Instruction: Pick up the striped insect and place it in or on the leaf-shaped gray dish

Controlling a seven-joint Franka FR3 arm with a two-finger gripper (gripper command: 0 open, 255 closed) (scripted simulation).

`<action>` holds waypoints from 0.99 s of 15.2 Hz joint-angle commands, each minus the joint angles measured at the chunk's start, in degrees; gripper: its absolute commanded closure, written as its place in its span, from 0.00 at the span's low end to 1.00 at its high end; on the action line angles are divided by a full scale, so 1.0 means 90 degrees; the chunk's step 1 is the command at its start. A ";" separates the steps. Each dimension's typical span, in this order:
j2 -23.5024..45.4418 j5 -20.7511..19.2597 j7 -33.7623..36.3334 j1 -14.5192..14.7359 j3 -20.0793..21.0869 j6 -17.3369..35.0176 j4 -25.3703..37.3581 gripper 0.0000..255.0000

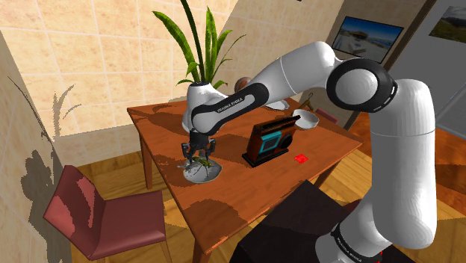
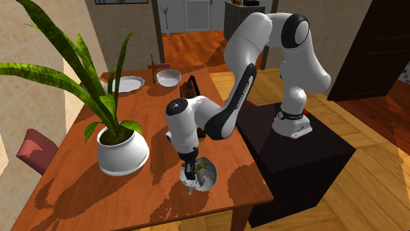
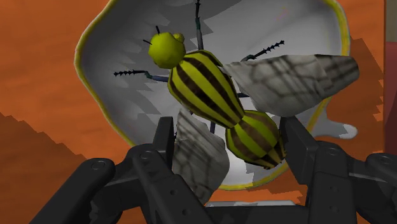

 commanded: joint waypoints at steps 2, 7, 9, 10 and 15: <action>0.0001 -0.0001 0.0001 0.0001 0.0000 0.0004 -0.0002 1.00; 0.0001 -0.0001 0.0001 0.0001 0.0000 0.0004 -0.0001 0.00; 0.0001 -0.0001 0.0001 0.0001 0.0000 0.0004 -0.0001 0.00; -0.0114 0.0031 -0.0019 -0.0011 0.0021 -0.0164 0.0053 0.00; -0.0403 0.0113 -0.0071 -0.0037 0.0071 -0.0648 0.0253 0.00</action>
